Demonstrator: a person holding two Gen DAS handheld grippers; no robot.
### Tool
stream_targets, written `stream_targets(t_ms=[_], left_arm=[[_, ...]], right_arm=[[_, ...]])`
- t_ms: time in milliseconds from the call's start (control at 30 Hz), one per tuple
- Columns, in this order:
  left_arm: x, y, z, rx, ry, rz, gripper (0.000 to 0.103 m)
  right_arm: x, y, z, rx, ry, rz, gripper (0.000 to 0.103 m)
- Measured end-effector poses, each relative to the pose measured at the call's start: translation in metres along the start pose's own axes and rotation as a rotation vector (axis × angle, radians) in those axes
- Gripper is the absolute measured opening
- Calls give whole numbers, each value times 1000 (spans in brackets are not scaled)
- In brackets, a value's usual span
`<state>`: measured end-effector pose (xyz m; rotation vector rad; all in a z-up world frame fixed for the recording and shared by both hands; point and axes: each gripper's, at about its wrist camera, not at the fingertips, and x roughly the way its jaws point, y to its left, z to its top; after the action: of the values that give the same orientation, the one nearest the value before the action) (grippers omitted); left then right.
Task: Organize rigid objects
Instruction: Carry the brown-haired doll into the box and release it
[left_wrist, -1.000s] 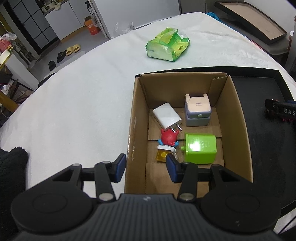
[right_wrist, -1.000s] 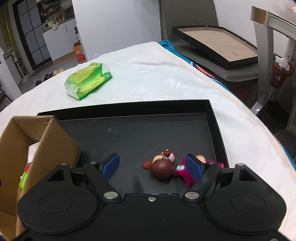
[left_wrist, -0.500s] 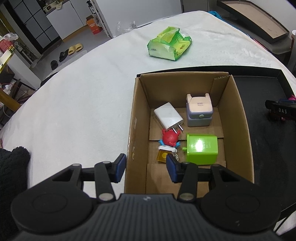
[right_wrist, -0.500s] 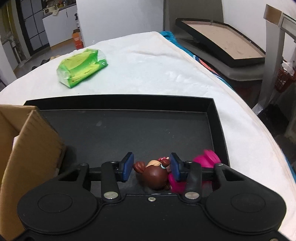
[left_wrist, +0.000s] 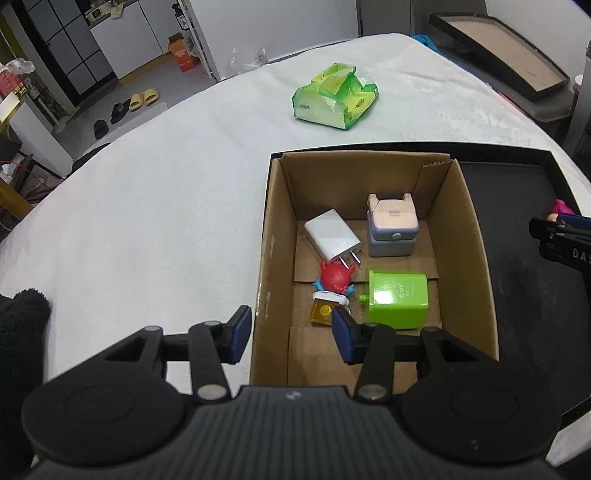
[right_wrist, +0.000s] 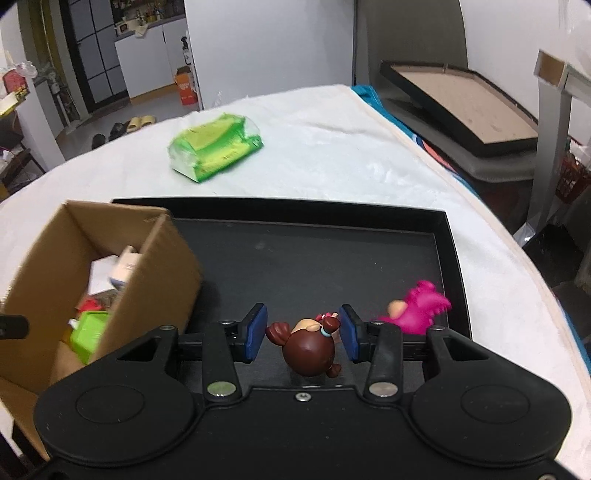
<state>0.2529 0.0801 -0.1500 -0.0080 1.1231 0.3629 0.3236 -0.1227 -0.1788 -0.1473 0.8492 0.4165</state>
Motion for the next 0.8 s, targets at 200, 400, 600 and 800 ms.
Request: stream_targets(t_ms=[200,400,600,800], left_arm=[[-1,13,-4,-38,-3,-29,46],[-3,22,-6,-62,-15,-52,46],[-3,29,-8,-75,-20,-79,46],[-2,32,-10,-61,-16,-110,46]], right_arm=[[-21,13,6,7,-11,37,42],[-38,28,13,-12,-25,43,42],[-52,46,23,-51,-36,44,42],[-60,69,33,-86,-42,62,42]])
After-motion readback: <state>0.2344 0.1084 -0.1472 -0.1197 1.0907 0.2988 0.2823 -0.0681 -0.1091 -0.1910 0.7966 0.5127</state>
